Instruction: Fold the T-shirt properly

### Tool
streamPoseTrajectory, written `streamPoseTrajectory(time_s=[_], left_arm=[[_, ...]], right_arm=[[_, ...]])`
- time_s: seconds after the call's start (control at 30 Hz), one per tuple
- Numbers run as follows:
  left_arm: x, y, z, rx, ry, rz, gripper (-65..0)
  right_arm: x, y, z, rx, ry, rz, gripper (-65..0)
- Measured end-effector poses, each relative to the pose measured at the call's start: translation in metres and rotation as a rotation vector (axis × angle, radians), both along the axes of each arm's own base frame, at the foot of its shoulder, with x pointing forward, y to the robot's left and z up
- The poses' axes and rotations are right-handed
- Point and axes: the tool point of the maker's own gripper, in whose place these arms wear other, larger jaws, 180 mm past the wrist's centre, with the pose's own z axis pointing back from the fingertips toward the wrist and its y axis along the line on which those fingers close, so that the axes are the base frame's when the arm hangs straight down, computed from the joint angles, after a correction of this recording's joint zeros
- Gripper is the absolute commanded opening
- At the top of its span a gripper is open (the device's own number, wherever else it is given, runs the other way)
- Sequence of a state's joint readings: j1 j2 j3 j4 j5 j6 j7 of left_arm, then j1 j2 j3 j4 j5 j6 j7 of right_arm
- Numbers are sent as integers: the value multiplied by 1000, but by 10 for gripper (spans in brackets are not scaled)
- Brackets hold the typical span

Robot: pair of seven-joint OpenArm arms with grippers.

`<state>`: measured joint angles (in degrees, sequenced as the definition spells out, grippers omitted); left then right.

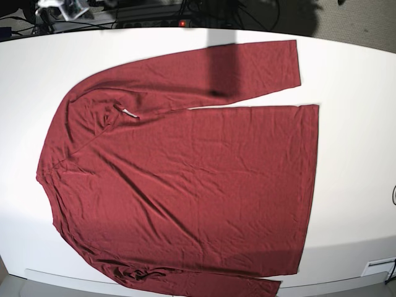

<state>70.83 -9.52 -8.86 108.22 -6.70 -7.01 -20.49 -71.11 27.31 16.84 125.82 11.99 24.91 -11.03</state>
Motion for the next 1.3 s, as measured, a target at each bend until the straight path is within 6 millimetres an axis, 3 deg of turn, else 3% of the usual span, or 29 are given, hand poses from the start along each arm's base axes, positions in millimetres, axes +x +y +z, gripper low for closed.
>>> streamPoseTrajectory(time_s=[0.23, 0.47, 0.67, 0.8, 0.9, 1.03, 1.1, 1.2, 1.3], left_arm=[[26, -20, 30, 103, -101, -159, -331], [56, -21, 37, 114, -192, -157, -331], [87, -22, 49, 119, -303, -152, -331], [102, -27, 52, 188, -345, -210, -331], [135, -32, 67, 256, -458, -265, -331], [187, -30, 108, 306, -662, -273, -331], [201, -20, 102, 333, -606, -235, -331], [206, -4, 71, 383, -410, -236, -331], [214, 8, 74, 481, -396, -287, -331]], right_arm=[[37, 2, 17, -4, -125, 13, -324], [80, 3, 31, -7, -260, 18, -324], [127, 2, 56, -8, -421, 13, -324], [144, 3, 67, -7, -484, 15, -324], [166, 8, 91, 34, -616, 4, -324], [198, 10, 125, 59, -767, -22, -324], [207, 7, 126, 29, -756, -22, -324], [208, -8, 104, -73, -625, -40, -324], [210, -22, 102, -200, -614, -5, -324]])
